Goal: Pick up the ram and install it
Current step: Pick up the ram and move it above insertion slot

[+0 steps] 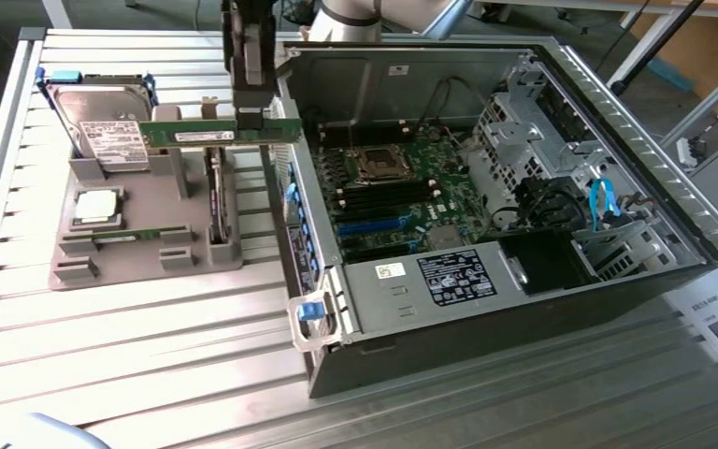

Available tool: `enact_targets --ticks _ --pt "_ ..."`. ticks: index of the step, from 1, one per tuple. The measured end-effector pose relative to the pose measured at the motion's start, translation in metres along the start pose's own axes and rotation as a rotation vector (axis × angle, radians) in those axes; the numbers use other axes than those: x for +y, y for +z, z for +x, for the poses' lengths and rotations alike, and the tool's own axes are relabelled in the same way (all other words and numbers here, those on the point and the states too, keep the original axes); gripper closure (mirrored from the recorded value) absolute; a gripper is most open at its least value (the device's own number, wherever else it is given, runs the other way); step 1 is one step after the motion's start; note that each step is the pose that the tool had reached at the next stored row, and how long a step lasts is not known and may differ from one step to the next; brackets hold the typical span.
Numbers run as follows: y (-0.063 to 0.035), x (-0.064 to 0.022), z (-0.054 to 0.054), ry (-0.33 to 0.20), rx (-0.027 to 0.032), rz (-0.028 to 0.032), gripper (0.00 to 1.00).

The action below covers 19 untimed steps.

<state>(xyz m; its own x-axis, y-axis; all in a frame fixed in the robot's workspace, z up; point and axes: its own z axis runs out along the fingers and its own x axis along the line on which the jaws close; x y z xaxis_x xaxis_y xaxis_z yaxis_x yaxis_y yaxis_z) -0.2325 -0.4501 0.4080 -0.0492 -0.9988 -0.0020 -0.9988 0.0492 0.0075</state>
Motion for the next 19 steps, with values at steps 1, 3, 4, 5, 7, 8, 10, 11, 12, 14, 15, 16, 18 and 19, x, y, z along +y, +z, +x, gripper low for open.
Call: enact_targets --ticks 1,3,4,5,7,8,10,11,12,14,15,16,18,19 --pt "-0.0001 -0.0051 0.0 0.0 0.0001 -0.0001 0.88" --pt "-0.0001 -0.0124 -0.001 0.0 0.0001 -0.0001 0.88" --pt "-0.0001 -0.0158 -0.001 0.0 0.0 0.0 0.88" --pt "-0.0002 -0.0194 -0.001 0.0 0.0001 -0.0001 0.88" --pt "-0.0002 -0.026 -0.001 0.0 0.0 0.0 0.88" --pt "-0.0002 -0.0293 -0.001 0.0 0.0001 -0.0001 0.88" --pt "-0.0003 -0.0359 -0.002 0.0 0.0001 -0.0001 0.88" --pt "-0.0003 -0.0393 -0.002 0.0 0.0001 -0.0001 0.88" --pt "-0.0003 -0.0447 -0.002 0.0 0.0 0.0 0.88" --pt "-0.0004 -0.0519 -0.003 0.0 0.0 -0.0001 0.88" --pt "-0.0004 -0.0556 -0.003 0.0 0.0 0.0 0.88" --pt "-0.0005 -0.0596 -0.003 0.0 0.0001 0.0 0.88" --pt "-0.0006 -0.0667 -0.003 0.0 0.0001 -0.0001 0.88" --pt "-0.0006 -0.0706 -0.003 0.0 0.0001 -0.0001 0.88"
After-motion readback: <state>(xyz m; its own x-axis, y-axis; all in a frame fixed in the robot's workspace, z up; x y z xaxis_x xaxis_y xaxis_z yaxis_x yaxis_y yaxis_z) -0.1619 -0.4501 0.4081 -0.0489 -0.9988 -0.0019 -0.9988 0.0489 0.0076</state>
